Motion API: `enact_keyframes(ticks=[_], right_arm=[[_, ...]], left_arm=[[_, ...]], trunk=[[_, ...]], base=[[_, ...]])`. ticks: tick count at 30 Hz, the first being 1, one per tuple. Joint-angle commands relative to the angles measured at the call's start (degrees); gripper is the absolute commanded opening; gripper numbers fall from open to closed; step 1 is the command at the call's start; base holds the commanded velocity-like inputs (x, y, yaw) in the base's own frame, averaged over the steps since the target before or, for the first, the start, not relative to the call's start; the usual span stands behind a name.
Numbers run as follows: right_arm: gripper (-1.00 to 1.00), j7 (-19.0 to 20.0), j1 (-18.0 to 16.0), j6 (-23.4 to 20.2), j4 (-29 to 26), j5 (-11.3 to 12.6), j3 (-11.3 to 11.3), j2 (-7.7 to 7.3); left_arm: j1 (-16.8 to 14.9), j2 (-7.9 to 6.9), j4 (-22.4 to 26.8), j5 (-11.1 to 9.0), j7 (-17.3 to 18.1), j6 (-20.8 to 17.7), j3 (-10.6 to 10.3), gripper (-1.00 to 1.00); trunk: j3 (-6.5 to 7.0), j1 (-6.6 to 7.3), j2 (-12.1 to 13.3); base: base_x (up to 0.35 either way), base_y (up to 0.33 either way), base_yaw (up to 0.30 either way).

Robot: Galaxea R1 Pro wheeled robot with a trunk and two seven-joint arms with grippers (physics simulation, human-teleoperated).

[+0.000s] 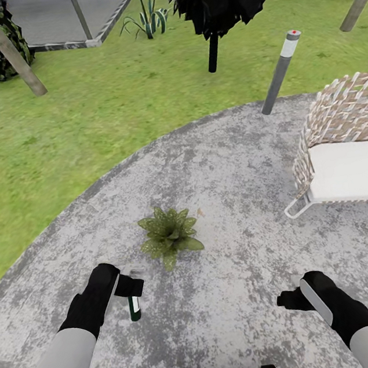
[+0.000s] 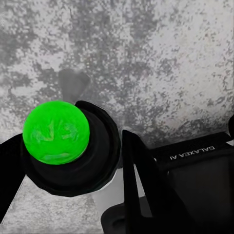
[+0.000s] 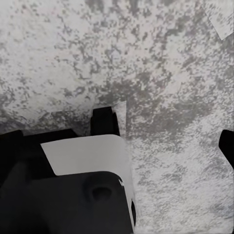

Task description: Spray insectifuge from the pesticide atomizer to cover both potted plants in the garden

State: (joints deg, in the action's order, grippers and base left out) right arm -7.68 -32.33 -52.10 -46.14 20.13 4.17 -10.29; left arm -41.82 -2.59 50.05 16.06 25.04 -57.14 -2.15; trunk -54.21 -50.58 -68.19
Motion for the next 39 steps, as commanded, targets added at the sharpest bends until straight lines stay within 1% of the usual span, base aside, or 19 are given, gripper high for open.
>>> enact_keyframes(ticks=[1, 11, 14, 33, 39], right_arm=[[1.00, -0.58, -0.02, -0.20, -0.09, 0.61, 0.23, -0.07], [1.00, -0.58, -0.02, -0.20, -0.09, 0.61, 0.23, -0.08], [1.00, -0.58, -0.02, -0.20, -0.09, 0.61, 0.23, -0.15], [1.00, -0.58, -0.02, -0.20, -0.07, 0.61, 0.31, 0.17], [1.00, -0.58, -0.02, -0.20, -0.09, 0.61, 0.31, 0.11]], left_arm=[[-0.02, -0.05, 0.05, 0.62, 0.54, -0.08, -0.15, -1.00], [-0.02, -0.05, 0.05, 0.64, 0.62, -0.08, -0.22, -1.00], [-0.02, -0.03, 0.05, 0.64, 0.57, -0.08, -0.30, -1.00], [-0.02, -0.05, 0.05, 0.64, 0.54, -0.07, -0.26, -1.00], [-0.02, -0.04, 0.05, 0.64, 0.54, -0.08, -0.23, -1.00]], trunk=[[0.05, 0.00, -0.02], [0.96, 0.00, -0.02], [1.23, 0.00, -0.02], [2.95, 0.00, -0.02], [3.05, 0.00, -0.02]], base=[[0.000, 0.342, 0.002], [0.000, 0.339, 0.000], [0.000, 0.189, 0.000], [0.000, 0.007, 0.000], [0.000, 0.000, 0.000]])
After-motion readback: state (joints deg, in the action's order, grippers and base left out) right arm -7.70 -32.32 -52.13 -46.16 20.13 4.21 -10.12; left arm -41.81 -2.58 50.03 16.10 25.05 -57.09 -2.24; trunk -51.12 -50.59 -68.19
